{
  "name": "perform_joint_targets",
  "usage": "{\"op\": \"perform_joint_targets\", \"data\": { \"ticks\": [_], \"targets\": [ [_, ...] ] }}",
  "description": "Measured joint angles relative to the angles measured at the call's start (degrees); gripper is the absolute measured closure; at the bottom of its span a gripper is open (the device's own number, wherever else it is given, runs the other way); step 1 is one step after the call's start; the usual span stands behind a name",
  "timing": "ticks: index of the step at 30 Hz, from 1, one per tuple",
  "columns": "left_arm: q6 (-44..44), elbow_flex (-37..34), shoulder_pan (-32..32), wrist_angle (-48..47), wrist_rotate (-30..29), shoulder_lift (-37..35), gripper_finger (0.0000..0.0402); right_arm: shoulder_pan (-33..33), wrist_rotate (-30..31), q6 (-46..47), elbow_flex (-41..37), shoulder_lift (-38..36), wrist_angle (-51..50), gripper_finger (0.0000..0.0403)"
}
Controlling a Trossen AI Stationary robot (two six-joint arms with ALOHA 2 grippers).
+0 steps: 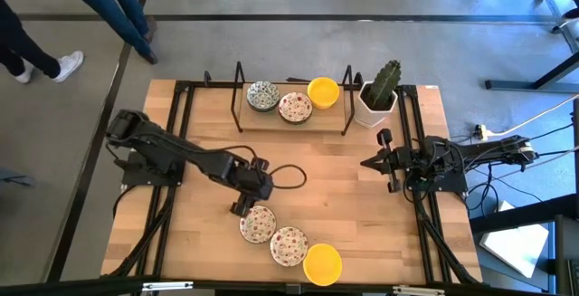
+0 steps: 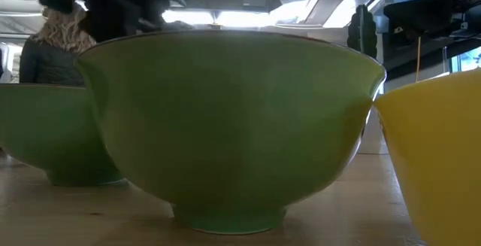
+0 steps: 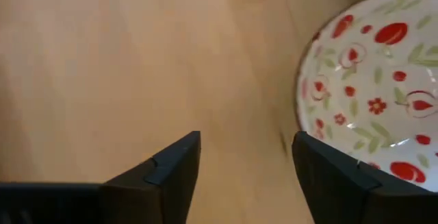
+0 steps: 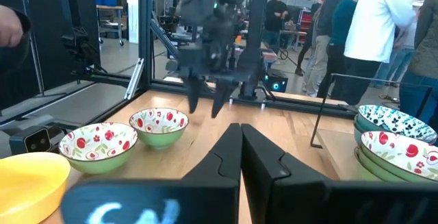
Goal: Pick & Place Mini bowls
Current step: Stack the red patterned bowl on the red patterned bowl on the shelf
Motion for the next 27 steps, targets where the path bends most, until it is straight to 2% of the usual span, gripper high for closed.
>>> {"op": "perform_joint_targets", "data": {
  "ticks": [10, 18, 27],
  "targets": [
    [-3.08, 0.00, -0.02, 0.31, 8.02, 4.97, 0.0166, -0.02, 0.00, 0.00, 0.00, 0.00, -0.04, 0.0395],
    [-5.21, -0.04, -0.04, 2.76, 7.56, 7.48, 0.0166, -0.02, 0.00, 0.02, 0.00, -0.01, -0.21, 0.0395],
    [-2.22, -0.01, -0.37, 3.03, 9.45, 13.19, 0.0167, -0.02, 0.00, 0.00, 0.00, 0.00, -0.48, 0.0395]
  ]
}}
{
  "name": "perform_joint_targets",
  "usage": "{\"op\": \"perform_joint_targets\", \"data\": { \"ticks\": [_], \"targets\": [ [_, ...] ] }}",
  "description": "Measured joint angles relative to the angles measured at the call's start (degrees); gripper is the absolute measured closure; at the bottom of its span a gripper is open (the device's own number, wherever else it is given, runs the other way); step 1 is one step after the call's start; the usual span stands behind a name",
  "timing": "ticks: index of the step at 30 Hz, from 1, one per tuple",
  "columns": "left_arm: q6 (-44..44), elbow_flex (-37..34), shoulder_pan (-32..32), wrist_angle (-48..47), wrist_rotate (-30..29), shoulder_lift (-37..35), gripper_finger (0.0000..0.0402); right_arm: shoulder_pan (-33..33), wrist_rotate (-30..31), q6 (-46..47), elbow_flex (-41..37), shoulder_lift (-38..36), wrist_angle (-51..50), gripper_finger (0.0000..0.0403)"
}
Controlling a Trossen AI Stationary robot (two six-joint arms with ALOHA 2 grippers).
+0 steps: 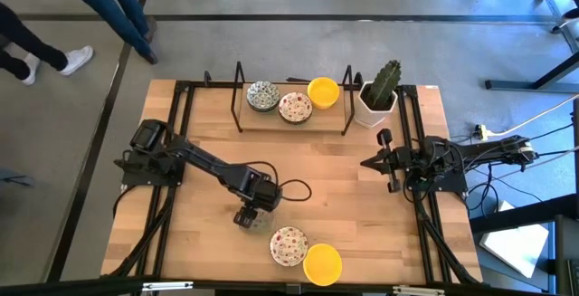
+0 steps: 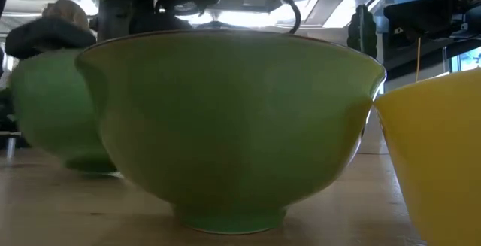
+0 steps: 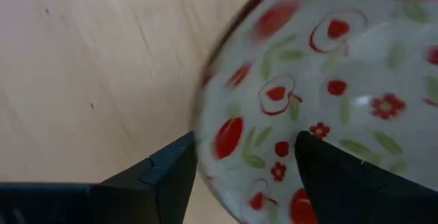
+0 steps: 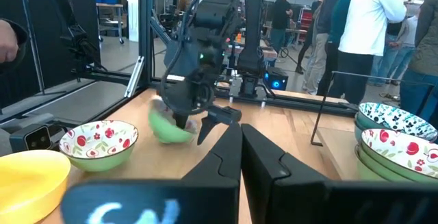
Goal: Pick & Place Mini bowls
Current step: Stack the red patterned bowl on the red patterned bowl on the shelf
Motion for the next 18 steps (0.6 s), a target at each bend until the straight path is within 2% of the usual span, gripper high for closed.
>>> {"op": "perform_joint_targets", "data": {
  "ticks": [5, 10, 15, 18],
  "targets": [
    [0.41, -0.03, 0.00, 0.08, -0.42, 0.29, 0.0198, 0.00, 0.00, 0.02, 0.02, 0.00, 0.00, 0.0395],
    [0.47, 0.02, 0.04, 0.00, -0.38, 0.22, 0.0280, 0.00, 0.00, 0.01, 0.02, 0.00, 0.00, 0.0395],
    [1.02, 0.39, -0.04, 0.24, 2.36, -0.28, 0.0371, 0.00, 0.02, 0.00, 0.02, 0.00, 0.00, 0.0395],
    [0.95, 0.79, -0.18, 0.46, 3.04, -0.33, 0.0389, 0.00, 0.00, 0.00, 0.02, 0.00, 0.02, 0.0395]
  ]
}}
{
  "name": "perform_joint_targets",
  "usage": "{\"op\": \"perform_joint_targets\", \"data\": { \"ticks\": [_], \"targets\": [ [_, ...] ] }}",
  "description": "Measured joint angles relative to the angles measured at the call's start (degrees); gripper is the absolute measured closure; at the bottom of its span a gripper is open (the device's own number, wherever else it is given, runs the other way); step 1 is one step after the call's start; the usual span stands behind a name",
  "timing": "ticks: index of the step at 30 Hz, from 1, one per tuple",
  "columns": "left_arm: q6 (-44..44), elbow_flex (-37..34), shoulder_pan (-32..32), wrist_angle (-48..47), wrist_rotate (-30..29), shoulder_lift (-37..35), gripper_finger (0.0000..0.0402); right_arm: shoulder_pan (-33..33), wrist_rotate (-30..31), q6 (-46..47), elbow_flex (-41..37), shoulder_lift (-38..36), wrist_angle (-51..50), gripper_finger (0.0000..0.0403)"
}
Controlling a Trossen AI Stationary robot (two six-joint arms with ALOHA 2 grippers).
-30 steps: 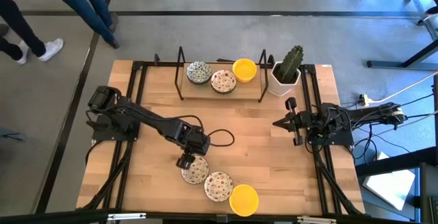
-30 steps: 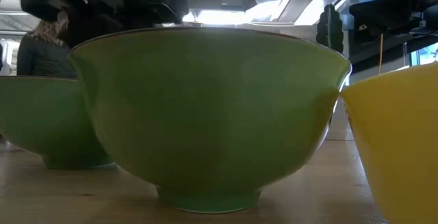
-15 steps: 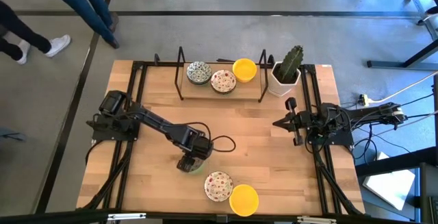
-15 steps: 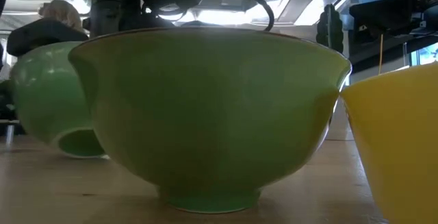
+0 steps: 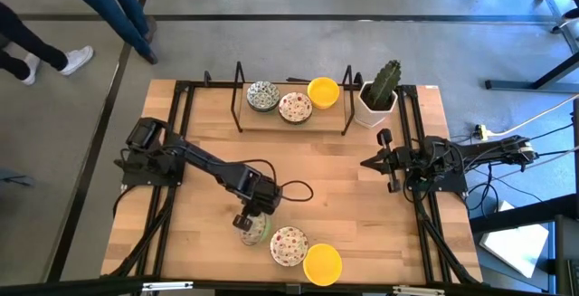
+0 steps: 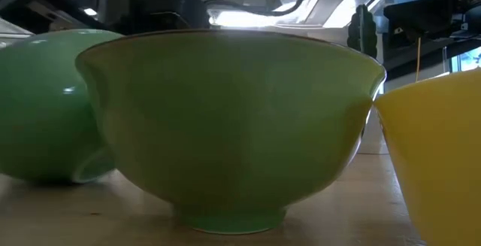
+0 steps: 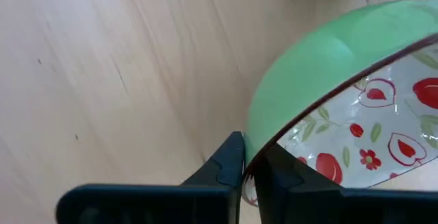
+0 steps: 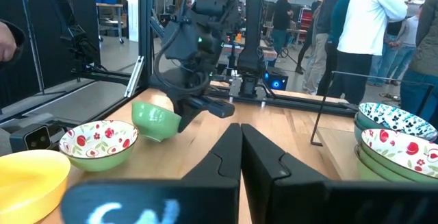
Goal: Pick & Place Mini bowls
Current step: Stack the red patterned bowl on the red patterned bowl on the shelf
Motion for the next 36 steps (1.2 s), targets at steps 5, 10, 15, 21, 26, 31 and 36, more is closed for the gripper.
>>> {"op": "perform_joint_targets", "data": {
  "ticks": [5, 10, 15, 21, 26, 31, 36],
  "targets": [
    [0.86, 1.72, -1.24, -0.46, -2.29, 0.30, 0.0388, 0.00, 0.02, 0.01, 0.00, 0.00, -0.02, 0.0395],
    [1.45, 2.81, -1.73, -1.20, -3.65, 0.03, 0.0391, 0.00, 0.02, 0.00, 0.00, 0.00, -0.10, 0.0395],
    [1.14, 2.56, -1.73, -2.34, -5.19, -2.48, 0.0395, 0.00, 0.02, 0.02, 0.00, 0.00, -0.17, 0.0395],
    [-0.33, 2.41, -2.09, -5.08, -9.20, -9.33, 0.0396, 0.00, 0.02, 0.02, 0.00, -0.01, -0.19, 0.0395],
    [-2.76, 2.45, -2.55, -5.02, -13.69, -16.44, 0.0396, 0.00, 0.02, 0.04, 0.00, -0.02, -0.20, 0.0395],
    [-1.32, -2.85, -4.43, 2.57, -18.81, -26.62, 0.0396, -0.01, 0.02, 0.18, 0.00, 0.00, -0.47, 0.0395],
    [-2.58, -15.25, -5.11, 15.86, -20.20, -40.67, 0.0396, -0.01, 0.02, 0.20, 0.00, -0.02, -0.50, 0.0395]
  ]
}}
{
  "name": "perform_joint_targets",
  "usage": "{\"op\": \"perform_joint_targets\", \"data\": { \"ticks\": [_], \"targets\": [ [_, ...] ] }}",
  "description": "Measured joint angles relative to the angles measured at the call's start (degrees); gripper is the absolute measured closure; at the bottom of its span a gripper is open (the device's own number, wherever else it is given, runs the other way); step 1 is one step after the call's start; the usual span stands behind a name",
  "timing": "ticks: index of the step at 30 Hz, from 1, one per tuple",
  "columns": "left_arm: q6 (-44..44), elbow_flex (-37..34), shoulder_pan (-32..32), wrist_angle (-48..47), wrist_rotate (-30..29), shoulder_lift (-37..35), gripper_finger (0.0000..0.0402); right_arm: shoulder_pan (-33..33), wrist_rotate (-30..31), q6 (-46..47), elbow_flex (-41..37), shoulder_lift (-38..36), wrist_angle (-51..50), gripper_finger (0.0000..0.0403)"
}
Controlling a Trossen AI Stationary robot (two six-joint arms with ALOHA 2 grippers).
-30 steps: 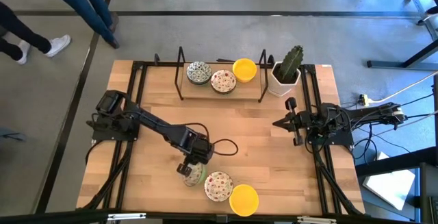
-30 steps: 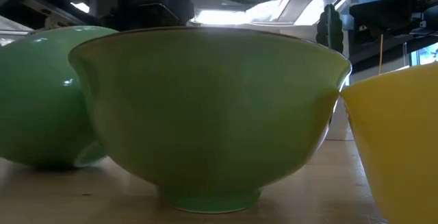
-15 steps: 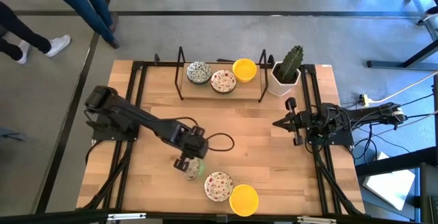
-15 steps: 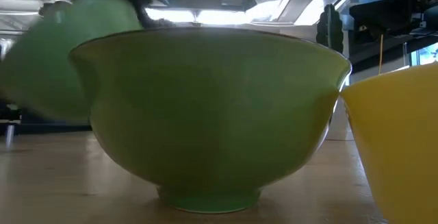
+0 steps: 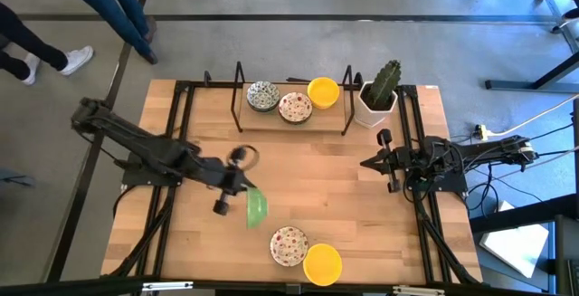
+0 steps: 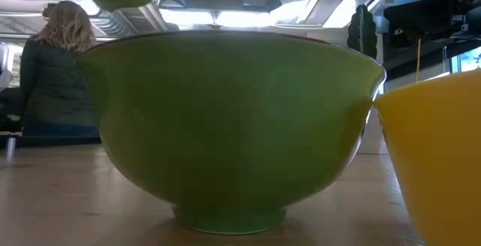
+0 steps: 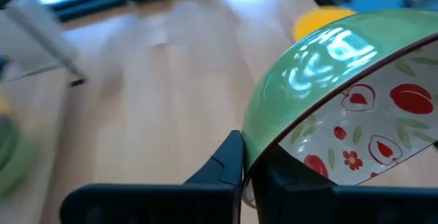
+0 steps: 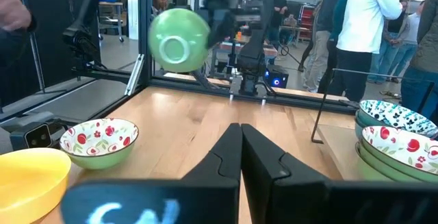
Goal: Pick & Place Mini bowls
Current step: Stack the red patterned bowl on the red patterned bowl on the shelf
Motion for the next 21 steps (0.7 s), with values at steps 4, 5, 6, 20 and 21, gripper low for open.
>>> {"op": "perform_joint_targets", "data": {
  "ticks": [4, 5, 6, 20, 21],
  "targets": [
    [-5.78, -8.43, 0.67, 3.98, -6.94, -9.10, 0.0396, -0.01, 0.00, -0.15, 0.00, 0.01, 0.02, 0.0395],
    [-7.68, -10.29, 0.99, 4.25, -8.82, -11.20, 0.0396, -0.01, 0.00, -0.15, 0.00, 0.02, 0.04, 0.0395],
    [-9.57, -12.11, 1.27, 4.60, -10.55, -13.04, 0.0396, -0.01, 0.00, -0.15, 0.00, 0.00, 0.07, 0.0395],
    [-12.97, -27.96, 2.43, 19.63, -13.29, -22.61, 0.0396, -0.01, 0.02, -0.17, 0.00, 0.01, 0.11, 0.0395],
    [-12.25, -27.96, 2.43, 20.33, -13.21, -22.40, 0.0396, -0.01, 0.02, -0.17, 0.00, 0.02, 0.11, 0.0395]
  ]
}}
